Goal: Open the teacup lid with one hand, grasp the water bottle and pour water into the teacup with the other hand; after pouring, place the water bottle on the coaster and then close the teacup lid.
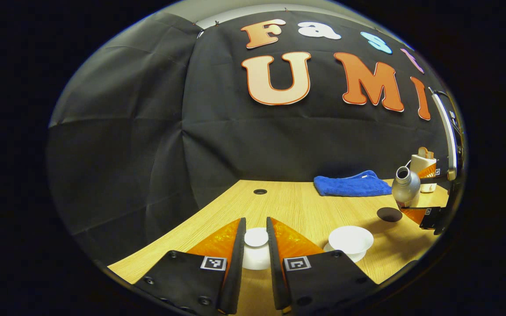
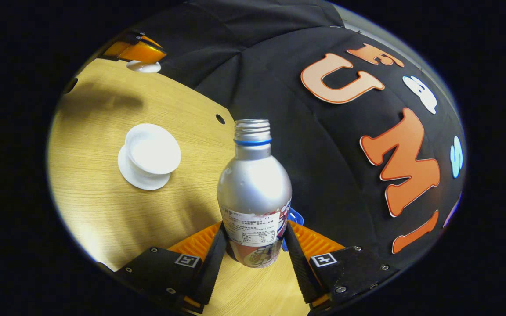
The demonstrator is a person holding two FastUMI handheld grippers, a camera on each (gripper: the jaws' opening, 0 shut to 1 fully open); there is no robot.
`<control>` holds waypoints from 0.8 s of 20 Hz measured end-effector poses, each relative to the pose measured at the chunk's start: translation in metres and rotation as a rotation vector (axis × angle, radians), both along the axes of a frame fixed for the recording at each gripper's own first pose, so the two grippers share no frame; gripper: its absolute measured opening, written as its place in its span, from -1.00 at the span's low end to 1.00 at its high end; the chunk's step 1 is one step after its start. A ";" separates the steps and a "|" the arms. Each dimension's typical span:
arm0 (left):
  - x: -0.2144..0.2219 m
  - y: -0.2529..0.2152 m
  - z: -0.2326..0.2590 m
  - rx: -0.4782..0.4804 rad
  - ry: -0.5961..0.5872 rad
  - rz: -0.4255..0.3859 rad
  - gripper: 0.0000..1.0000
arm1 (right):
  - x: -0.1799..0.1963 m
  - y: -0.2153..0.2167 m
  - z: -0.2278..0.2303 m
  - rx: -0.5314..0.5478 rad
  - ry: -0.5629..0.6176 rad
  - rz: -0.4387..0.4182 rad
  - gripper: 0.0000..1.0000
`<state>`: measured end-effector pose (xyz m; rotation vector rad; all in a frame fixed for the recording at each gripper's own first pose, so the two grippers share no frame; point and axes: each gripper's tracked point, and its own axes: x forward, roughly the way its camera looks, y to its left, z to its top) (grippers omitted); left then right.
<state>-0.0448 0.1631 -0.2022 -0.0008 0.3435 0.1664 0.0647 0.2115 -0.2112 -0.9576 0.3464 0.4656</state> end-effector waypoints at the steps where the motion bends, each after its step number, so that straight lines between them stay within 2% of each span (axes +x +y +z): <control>1: -0.001 0.003 0.000 0.002 0.002 0.005 -0.33 | 0.001 0.001 0.002 -0.022 -0.016 0.008 0.52; 16: -0.004 0.011 -0.007 -0.013 0.016 0.003 -0.33 | 0.022 0.015 0.014 -0.283 -0.204 0.155 0.52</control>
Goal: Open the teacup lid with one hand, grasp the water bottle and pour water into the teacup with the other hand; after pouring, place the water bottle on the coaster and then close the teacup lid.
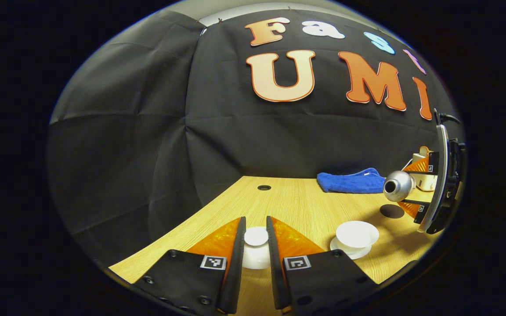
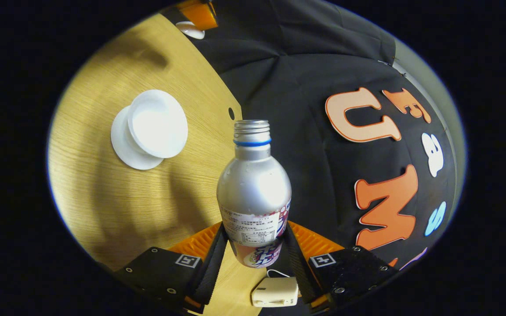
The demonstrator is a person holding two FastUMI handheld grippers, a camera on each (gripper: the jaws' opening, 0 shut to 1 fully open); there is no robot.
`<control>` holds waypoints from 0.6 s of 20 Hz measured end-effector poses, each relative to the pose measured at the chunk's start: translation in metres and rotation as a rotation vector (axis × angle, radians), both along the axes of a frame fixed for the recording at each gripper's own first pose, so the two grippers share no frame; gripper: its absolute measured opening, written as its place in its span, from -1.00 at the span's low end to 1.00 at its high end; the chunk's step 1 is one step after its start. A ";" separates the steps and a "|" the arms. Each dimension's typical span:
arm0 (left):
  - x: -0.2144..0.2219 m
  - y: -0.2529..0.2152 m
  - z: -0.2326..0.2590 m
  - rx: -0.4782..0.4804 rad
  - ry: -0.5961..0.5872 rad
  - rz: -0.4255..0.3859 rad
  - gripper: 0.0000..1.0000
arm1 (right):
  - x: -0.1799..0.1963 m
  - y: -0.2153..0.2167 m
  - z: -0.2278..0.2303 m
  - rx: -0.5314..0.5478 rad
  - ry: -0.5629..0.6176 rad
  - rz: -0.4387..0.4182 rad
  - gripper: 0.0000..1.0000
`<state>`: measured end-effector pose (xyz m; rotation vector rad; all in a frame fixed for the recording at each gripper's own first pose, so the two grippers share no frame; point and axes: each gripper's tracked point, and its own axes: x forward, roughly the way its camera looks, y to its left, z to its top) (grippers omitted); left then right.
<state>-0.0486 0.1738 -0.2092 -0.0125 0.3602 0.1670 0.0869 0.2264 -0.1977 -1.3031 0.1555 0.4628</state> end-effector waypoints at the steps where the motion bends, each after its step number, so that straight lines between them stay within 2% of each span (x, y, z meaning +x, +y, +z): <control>1: 0.000 0.001 0.000 0.001 -0.001 0.001 -0.33 | 0.001 0.001 0.000 -0.007 -0.009 0.007 0.52; 5: -0.001 0.001 -0.001 0.001 0.007 -0.002 -0.33 | 0.007 0.005 0.006 -0.044 -0.058 0.031 0.51; 12: -0.001 0.002 -0.004 0.000 0.014 -0.001 -0.33 | 0.017 0.013 0.032 -0.155 -0.258 0.078 0.51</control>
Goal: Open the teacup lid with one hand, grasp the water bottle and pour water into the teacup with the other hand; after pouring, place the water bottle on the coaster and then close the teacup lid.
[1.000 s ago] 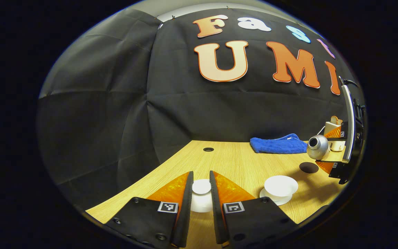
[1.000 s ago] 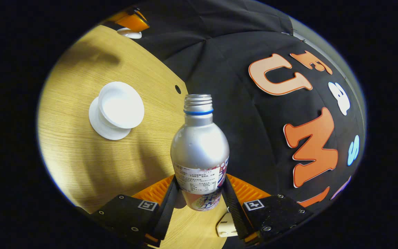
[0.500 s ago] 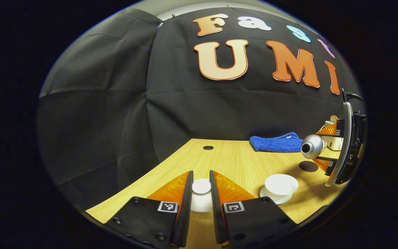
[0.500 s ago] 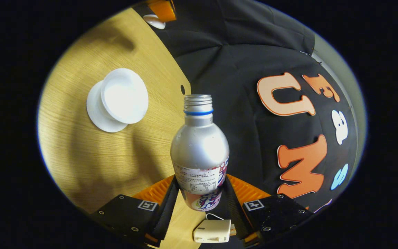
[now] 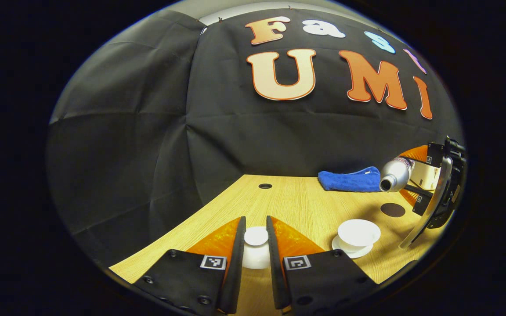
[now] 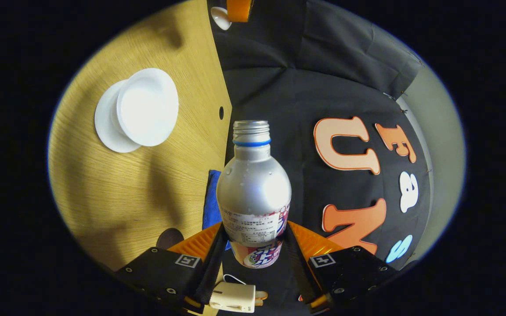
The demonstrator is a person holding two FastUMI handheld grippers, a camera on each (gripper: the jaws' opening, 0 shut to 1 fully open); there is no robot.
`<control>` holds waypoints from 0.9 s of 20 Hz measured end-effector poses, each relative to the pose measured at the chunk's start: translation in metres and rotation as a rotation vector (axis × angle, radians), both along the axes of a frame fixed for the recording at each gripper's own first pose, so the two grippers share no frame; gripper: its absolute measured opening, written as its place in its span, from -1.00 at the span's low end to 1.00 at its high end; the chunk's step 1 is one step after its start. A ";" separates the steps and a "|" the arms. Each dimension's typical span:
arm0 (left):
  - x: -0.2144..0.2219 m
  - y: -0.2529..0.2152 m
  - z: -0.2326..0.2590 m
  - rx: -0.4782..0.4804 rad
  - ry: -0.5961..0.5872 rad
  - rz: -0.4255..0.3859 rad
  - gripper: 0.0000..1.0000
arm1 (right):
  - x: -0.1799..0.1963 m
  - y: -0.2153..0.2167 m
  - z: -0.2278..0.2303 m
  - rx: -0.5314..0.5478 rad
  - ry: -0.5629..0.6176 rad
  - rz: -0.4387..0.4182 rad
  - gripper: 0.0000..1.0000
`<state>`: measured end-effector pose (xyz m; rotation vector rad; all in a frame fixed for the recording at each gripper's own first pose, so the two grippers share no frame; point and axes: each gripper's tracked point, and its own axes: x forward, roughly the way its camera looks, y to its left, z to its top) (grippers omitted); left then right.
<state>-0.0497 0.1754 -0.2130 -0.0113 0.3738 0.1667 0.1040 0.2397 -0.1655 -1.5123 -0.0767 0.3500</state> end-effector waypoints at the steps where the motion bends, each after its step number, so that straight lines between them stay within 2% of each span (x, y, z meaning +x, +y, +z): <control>1: 0.000 0.001 0.000 0.000 0.000 0.000 -0.32 | 0.001 0.001 0.002 -0.008 -0.017 0.006 0.52; 3: -0.001 0.002 0.001 0.001 -0.001 0.002 -0.33 | 0.003 0.001 0.008 -0.024 -0.057 0.015 0.51; 4: -0.001 0.002 0.000 0.002 0.001 0.004 -0.33 | 0.003 0.001 0.012 -0.036 -0.081 0.018 0.43; 5: 0.000 0.002 -0.001 0.001 0.001 0.004 -0.32 | 0.004 0.002 0.014 -0.043 -0.099 0.020 0.51; 9: 0.000 0.001 0.002 -0.001 -0.005 -0.002 -0.33 | 0.006 0.000 0.020 -0.068 -0.146 0.023 0.51; 10: 0.001 0.000 0.002 -0.002 -0.009 -0.005 -0.40 | 0.005 -0.002 0.022 -0.078 -0.160 0.021 0.51; 11: 0.002 0.002 0.002 0.001 -0.009 -0.003 -0.33 | 0.006 -0.003 0.024 -0.086 -0.175 0.019 0.52; 18: 0.002 0.006 0.003 0.006 -0.013 0.002 -0.33 | 0.010 -0.009 0.043 -0.103 -0.245 0.024 0.51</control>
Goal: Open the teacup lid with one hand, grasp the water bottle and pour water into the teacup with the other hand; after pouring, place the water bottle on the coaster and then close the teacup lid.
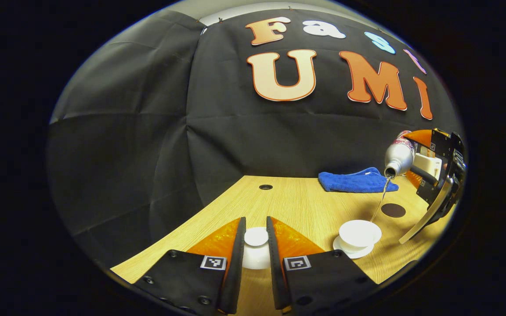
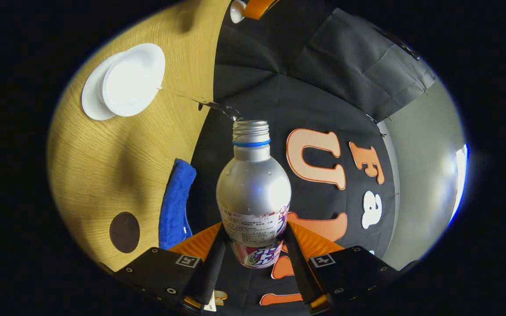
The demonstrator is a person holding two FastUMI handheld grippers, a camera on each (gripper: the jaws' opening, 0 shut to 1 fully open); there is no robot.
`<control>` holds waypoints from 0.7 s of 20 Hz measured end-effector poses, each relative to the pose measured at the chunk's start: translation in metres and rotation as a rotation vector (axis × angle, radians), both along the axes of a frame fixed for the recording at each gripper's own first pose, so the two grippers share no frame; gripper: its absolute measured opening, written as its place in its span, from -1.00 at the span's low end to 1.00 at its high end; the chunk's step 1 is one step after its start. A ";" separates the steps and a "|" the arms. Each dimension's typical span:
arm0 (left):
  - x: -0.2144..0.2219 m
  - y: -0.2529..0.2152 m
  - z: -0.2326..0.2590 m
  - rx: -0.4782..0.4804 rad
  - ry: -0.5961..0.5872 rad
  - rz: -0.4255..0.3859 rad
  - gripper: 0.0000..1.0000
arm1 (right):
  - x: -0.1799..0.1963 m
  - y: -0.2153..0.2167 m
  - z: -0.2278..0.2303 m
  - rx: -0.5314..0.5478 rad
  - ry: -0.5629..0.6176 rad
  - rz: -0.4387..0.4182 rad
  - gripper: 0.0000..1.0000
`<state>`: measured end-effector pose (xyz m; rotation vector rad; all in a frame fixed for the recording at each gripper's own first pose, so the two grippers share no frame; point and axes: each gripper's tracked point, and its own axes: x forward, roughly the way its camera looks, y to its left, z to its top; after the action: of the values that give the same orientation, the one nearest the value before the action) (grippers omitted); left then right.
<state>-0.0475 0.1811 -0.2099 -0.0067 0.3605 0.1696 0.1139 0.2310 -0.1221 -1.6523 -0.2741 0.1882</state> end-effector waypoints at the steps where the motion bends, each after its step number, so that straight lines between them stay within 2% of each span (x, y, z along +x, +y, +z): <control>1: 0.000 0.001 0.002 0.004 -0.003 0.000 -0.33 | 0.001 0.002 0.002 -0.008 -0.014 0.006 0.51; 3: 0.001 0.002 0.006 0.007 -0.004 -0.001 -0.40 | 0.002 0.002 0.004 -0.006 -0.023 0.009 0.51; 4: 0.001 0.003 0.008 0.010 -0.007 0.000 -0.33 | 0.002 0.002 0.004 -0.006 -0.027 0.012 0.51; 14: 0.004 0.000 0.012 0.014 -0.012 -0.007 -0.33 | 0.000 0.006 0.014 -0.046 -0.103 0.041 0.51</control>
<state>-0.0434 0.1812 -0.1981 0.0069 0.3472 0.1650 0.1142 0.2372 -0.1085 -1.7058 -0.3849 0.1418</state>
